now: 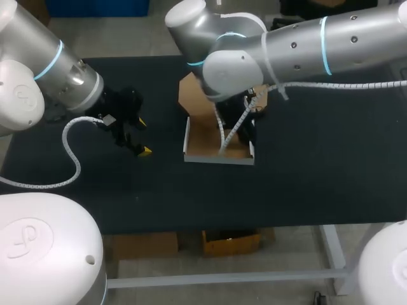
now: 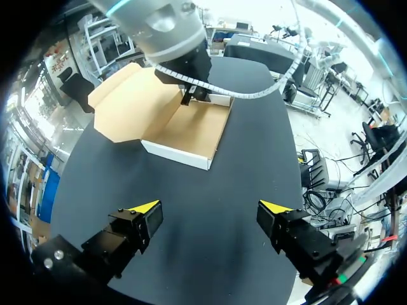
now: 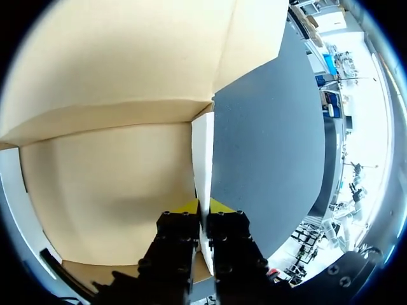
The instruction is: Assemble the packaging by folding the flat box into shape, placing the metal phone stand inside, and closing the box properly
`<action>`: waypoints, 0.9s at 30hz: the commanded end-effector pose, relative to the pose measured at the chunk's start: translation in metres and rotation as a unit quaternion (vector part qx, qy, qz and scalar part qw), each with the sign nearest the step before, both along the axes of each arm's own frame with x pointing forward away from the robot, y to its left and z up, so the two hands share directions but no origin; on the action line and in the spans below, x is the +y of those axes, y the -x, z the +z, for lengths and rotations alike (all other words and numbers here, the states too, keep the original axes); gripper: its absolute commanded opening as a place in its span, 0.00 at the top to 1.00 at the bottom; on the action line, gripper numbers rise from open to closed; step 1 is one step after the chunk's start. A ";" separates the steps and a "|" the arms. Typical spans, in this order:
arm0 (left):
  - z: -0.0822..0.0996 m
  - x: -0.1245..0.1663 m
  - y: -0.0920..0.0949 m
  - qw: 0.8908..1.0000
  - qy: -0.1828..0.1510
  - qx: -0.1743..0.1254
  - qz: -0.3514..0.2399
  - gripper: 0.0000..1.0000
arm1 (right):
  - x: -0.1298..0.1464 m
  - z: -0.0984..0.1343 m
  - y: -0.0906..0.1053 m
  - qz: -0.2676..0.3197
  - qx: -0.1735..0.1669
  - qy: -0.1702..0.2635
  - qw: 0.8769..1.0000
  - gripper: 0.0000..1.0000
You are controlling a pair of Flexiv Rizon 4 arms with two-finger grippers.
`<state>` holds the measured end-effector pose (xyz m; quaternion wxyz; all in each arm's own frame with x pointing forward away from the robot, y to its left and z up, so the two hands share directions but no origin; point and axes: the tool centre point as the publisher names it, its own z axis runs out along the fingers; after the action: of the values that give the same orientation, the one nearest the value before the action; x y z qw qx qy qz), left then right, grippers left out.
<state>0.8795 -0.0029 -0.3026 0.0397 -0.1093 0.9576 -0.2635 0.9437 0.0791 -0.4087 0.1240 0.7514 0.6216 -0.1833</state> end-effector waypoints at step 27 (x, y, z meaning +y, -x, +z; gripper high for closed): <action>0.000 -0.001 0.000 1.000 -0.001 0.000 0.000 0.00 | 0.000 0.015 0.019 -0.056 -0.089 -0.135 0.985 0.63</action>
<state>0.8795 -0.0030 -0.3027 0.0398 -0.1093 0.9576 -0.2635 0.9319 0.0828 -0.3940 0.0539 0.7763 0.6238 -0.0729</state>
